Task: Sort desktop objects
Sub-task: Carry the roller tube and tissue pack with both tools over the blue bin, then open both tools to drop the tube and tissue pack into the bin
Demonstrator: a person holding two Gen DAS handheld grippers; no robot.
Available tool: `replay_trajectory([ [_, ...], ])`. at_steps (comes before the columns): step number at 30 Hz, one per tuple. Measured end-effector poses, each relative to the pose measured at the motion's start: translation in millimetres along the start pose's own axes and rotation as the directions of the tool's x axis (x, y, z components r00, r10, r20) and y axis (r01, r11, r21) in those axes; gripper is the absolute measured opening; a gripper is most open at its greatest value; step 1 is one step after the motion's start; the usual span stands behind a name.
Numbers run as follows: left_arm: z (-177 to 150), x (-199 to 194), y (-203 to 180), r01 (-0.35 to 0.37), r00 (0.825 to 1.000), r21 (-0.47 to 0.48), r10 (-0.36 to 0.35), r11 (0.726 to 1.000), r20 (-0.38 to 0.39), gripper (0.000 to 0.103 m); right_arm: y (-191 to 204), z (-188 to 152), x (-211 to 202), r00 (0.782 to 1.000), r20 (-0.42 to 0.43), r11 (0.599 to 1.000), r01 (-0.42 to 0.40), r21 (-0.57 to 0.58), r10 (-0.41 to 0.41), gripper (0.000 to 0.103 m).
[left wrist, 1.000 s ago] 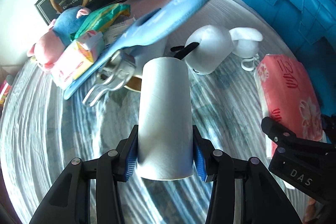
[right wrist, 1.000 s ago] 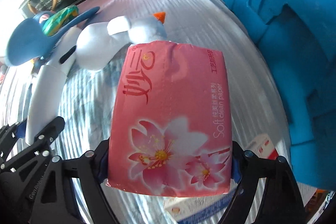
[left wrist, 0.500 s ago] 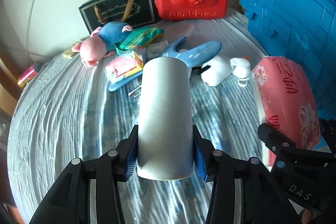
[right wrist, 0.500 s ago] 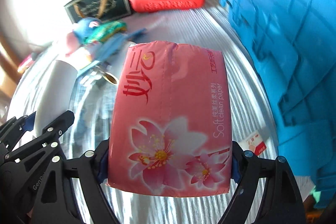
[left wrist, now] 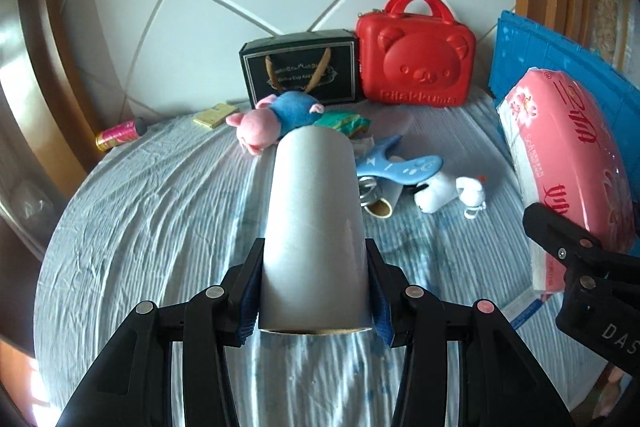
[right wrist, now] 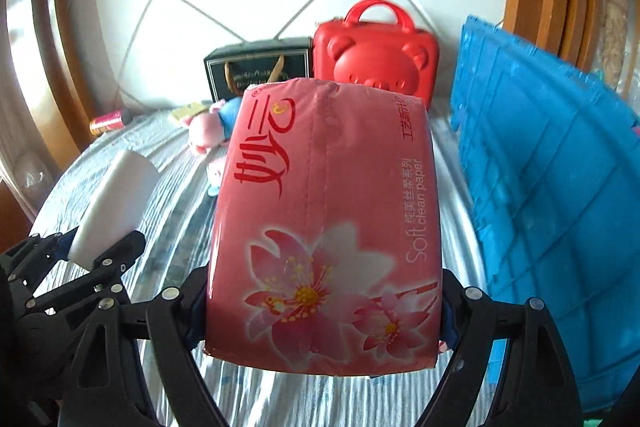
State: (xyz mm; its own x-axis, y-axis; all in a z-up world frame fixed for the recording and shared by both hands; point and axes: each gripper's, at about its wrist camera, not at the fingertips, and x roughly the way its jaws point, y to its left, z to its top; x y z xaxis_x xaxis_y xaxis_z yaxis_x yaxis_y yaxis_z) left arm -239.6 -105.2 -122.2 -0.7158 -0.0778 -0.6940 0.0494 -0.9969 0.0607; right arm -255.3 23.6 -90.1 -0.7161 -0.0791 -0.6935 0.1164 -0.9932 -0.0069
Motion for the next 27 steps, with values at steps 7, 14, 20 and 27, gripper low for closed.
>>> replay_trajectory([
  [7,13,-48,-22,0.044,0.993,0.003,-0.044,0.999,0.106,0.044,-25,13,-76,0.988,0.143,0.998,0.054,0.012,-0.055,0.084],
  [14,44,-105,-104,0.106,0.961,0.030,-0.110,0.994,0.254,0.026,-108,19,-146,0.953,0.278,0.992,0.109,0.058,-0.121,0.084],
  [20,89,-120,-233,0.138,0.944,0.096,-0.160,0.986,0.287,0.004,-224,9,-169,0.935,0.296,0.980,0.168,0.111,-0.194,0.084],
  [27,110,-129,-343,0.175,0.938,0.161,-0.214,0.971,0.274,0.005,-338,-11,-168,0.939,0.242,0.961,0.202,0.187,-0.245,0.084],
])
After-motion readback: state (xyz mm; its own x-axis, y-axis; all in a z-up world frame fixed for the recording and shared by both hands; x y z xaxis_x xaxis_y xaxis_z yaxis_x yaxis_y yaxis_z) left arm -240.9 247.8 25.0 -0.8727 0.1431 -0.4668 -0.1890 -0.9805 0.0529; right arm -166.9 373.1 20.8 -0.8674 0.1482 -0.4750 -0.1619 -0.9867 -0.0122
